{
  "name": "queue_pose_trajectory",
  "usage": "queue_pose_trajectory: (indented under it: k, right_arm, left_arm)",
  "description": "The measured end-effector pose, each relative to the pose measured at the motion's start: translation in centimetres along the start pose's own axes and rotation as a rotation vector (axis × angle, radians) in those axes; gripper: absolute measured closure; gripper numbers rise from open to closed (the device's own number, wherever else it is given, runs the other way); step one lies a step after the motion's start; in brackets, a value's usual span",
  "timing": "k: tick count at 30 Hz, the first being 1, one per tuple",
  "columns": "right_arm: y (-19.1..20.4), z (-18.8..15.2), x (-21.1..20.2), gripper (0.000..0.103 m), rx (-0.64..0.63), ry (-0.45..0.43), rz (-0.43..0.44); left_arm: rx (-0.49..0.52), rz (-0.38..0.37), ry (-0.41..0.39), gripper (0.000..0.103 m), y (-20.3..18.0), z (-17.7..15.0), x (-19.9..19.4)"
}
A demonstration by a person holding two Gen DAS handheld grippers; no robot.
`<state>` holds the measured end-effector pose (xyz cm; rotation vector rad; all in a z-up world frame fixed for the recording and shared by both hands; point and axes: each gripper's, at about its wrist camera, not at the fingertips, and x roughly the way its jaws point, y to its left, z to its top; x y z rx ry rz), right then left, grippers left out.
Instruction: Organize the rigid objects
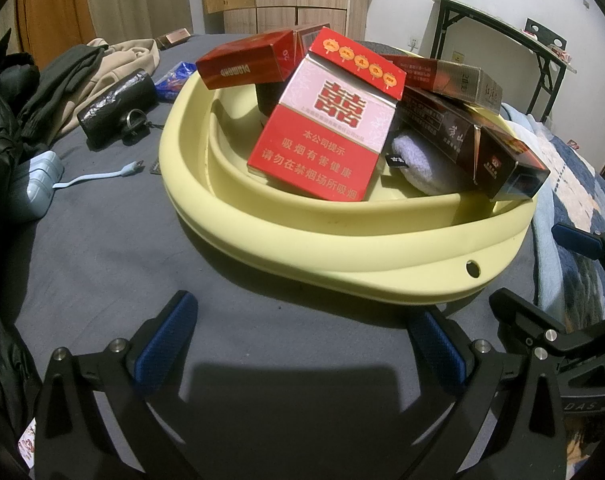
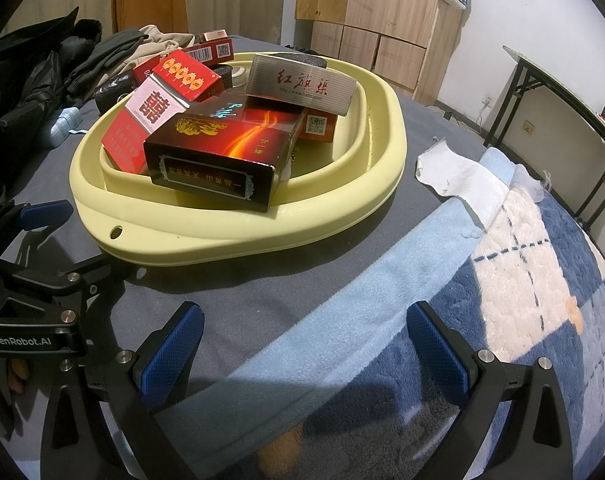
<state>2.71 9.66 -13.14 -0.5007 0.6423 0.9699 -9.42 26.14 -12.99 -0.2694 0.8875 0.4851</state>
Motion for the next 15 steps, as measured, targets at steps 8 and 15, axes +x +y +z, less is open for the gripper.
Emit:
queue_pose_trajectory:
  k: [8, 15]
  right_arm:
    - [0.0, 0.0, 0.01, 0.0, 0.0, 0.0, 0.0]
    - [0.0, 0.0, 0.0, 0.0, 0.0, 0.0, 0.0]
  left_arm:
    - [0.001, 0.001, -0.001, 0.0, 0.0, 0.0, -0.01]
    - [-0.004, -0.006, -0.003, 0.0, 0.12, 0.09, 0.04]
